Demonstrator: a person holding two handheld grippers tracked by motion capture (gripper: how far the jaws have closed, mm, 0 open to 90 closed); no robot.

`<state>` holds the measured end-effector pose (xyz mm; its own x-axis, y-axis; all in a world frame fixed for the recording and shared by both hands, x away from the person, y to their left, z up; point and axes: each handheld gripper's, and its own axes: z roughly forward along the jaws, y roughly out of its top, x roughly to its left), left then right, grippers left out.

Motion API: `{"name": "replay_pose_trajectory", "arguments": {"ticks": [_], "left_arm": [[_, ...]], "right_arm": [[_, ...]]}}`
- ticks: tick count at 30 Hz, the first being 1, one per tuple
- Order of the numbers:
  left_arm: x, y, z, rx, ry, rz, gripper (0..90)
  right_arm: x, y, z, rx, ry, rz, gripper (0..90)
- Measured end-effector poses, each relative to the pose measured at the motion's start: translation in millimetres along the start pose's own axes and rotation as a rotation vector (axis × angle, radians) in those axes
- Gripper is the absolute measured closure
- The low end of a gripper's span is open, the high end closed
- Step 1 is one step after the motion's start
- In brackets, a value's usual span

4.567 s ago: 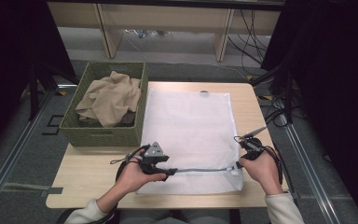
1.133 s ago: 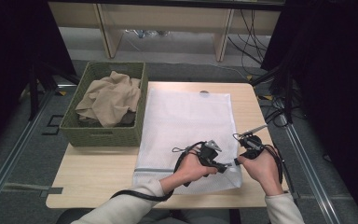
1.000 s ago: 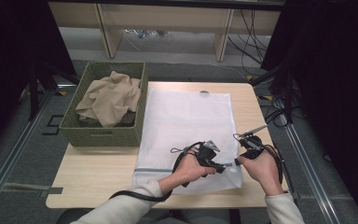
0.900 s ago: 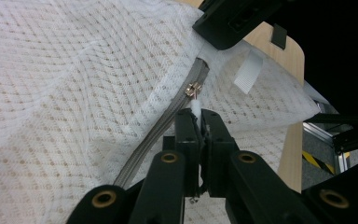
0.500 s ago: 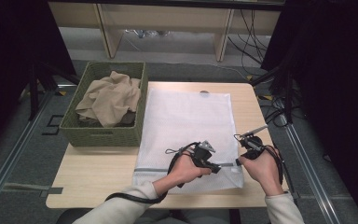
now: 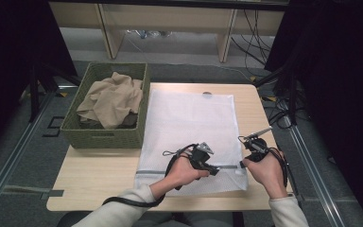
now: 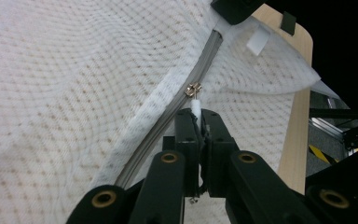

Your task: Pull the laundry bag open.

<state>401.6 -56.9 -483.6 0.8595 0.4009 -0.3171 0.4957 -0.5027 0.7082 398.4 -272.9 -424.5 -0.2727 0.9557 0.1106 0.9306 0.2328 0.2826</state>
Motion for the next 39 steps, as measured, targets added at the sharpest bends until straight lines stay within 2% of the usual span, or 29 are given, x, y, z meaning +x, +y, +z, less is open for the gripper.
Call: {"name": "replay_pose_trajectory", "arguments": {"ticks": [5, 6, 7, 8, 10, 11, 16, 39], "left_arm": [[1.1, -2.6, -3.3, 0.003, 0.006, -0.001, 86.6], [1.8, -3.1, -4.3, 0.01, 0.007, 0.004, 86.6], [1.9, -3.9, -5.3, 0.009, 0.014, 0.001, 86.6], [1.9, -4.4, -5.8, 0.006, 0.013, -0.003, 86.6], [3.5, -5.3, -7.8, 0.01, 0.017, 0.006, 86.6], [3.6, -5.9, -8.6, 0.01, 0.02, -0.004, 86.6], [6.0, -8.6, -12.2, 0.015, 0.023, -0.004, 86.6], [13.6, -17.6, -26.1, 0.029, 0.045, -0.007, 86.6]], "right_arm": [[0.5, -0.1, 0.5, 0.007, 0.0, -0.002, 86.6], [2.2, -0.2, 0.2, 0.011, -0.005, 0.021, 86.6], [0.2, -0.1, 0.9, 0.004, -0.007, -0.001, 86.6], [-0.9, 0.0, 1.4, -0.001, -0.01, -0.003, 86.6], [-1.0, -0.1, 1.0, 0.001, -0.013, 0.007, 86.6], [-1.0, -0.1, 1.0, 0.001, -0.013, 0.007, 86.6], [-0.5, 0.1, 1.7, 0.002, -0.012, 0.014, 86.6], [-1.0, 0.1, 2.6, -0.001, -0.017, 0.011, 86.6]]}}
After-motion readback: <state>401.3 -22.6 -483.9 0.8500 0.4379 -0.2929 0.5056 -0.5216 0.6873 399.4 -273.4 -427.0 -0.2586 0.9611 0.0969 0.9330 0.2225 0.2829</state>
